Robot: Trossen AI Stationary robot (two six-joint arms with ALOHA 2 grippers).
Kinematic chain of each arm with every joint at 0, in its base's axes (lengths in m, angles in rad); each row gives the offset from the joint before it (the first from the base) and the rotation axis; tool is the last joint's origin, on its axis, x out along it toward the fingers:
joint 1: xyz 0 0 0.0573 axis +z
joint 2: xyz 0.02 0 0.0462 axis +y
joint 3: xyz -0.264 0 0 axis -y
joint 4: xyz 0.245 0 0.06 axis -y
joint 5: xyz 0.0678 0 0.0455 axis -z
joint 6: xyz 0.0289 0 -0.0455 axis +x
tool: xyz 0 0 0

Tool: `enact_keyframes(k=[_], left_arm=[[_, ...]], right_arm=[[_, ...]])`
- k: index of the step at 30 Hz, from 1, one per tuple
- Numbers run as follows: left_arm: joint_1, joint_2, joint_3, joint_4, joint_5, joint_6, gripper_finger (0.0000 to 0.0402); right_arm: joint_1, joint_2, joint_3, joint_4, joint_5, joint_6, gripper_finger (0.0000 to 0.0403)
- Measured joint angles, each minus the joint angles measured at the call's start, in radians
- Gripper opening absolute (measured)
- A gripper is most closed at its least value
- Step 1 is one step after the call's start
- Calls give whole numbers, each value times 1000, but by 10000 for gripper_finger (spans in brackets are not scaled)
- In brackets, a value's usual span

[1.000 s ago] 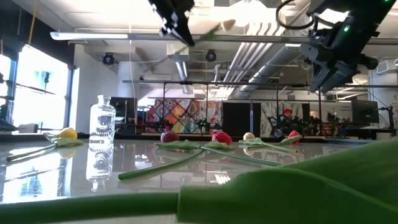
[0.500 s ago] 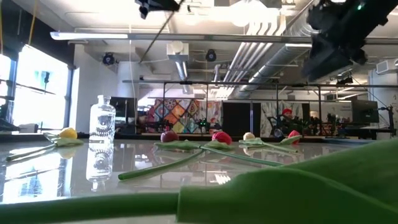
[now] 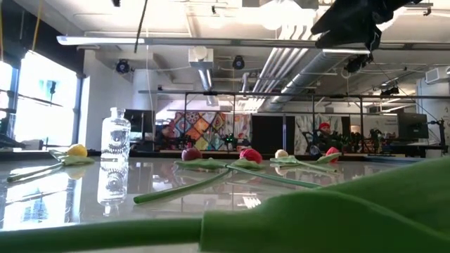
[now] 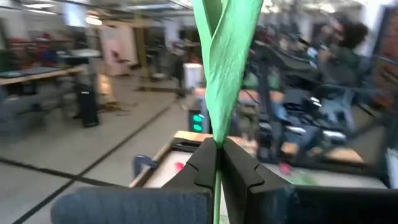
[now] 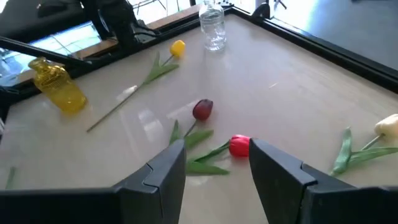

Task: Sort flowers into vase by color
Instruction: Put the light yellow tulip into the transparent vase

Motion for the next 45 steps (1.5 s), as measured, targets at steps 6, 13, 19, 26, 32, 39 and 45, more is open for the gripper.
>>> enact_keyframes(k=[6,13,19,26,32,39,45], left_arm=[[-10,-115,-105,47,-164,-53,0],[-9,-151,-152,-1,-269,-45,0],[-9,-156,-176,-18,-284,8,0],[-5,-156,-176,10,-285,3,0],[15,-155,-186,72,-285,69,0],[81,-197,-353,279,-286,126,0],[176,-244,-403,314,-326,155,0]], right_arm=[[-4,0,0,-10,-46,3,165],[-4,0,0,-2,-102,38,165],[-5,-16,0,-6,1,73,165],[-11,-46,0,-15,36,84,165],[-11,-52,0,-35,35,101,165],[-3,-52,1,-83,34,187,165],[14,-52,1,-108,32,234,165]])
